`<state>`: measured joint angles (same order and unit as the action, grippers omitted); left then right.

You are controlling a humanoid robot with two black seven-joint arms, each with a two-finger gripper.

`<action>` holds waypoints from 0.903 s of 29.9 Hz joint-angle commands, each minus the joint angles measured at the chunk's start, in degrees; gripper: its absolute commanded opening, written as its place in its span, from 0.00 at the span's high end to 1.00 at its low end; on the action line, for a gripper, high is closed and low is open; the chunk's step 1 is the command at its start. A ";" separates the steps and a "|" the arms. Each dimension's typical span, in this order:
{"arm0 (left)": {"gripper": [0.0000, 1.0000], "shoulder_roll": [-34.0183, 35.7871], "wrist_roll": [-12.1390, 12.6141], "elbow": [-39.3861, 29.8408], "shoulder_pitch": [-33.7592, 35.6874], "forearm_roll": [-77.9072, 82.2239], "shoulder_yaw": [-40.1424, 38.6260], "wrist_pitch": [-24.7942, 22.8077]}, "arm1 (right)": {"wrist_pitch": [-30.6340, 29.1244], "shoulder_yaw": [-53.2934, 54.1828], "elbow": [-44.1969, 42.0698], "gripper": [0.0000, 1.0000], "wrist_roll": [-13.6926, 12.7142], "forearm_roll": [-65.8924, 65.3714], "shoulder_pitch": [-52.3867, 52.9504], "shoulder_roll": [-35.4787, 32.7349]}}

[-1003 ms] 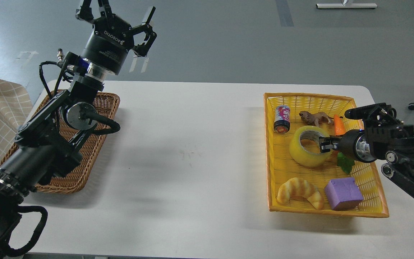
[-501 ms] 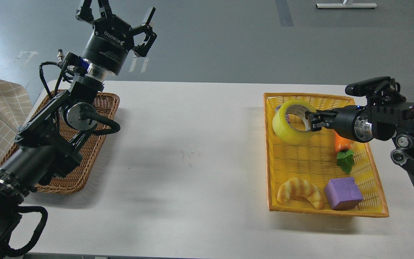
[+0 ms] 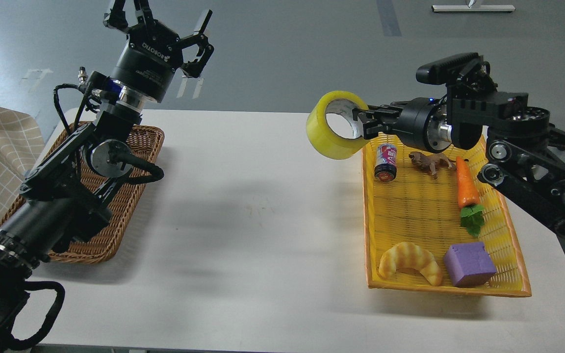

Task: Place and transfer tape with both arms
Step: 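Lift the tape roll out of the yellow basket with the right gripper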

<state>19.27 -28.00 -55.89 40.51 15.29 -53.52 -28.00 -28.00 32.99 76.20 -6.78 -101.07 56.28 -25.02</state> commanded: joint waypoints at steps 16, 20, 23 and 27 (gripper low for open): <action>0.02 -0.11 0.00 0.26 0.00 0.00 -0.09 0.00 | 0.00 -12.51 -12.92 1.00 0.09 -0.09 4.01 17.29; 0.02 -0.46 0.00 0.26 0.00 0.00 -0.09 0.00 | 0.00 -13.39 -15.11 1.00 0.89 -0.09 4.01 19.66; 0.02 -0.54 0.00 0.17 0.00 0.00 -0.09 0.00 | 0.00 -14.53 -16.52 1.00 0.89 -0.09 4.01 20.63; 0.02 -0.37 0.00 0.17 0.00 0.00 -0.09 0.00 | 0.00 -17.78 -17.23 1.00 0.97 -0.18 4.01 20.89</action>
<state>18.78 -28.00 -55.69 40.51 15.29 -53.62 -28.00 -28.00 17.32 59.45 -5.90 -101.17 60.29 -4.31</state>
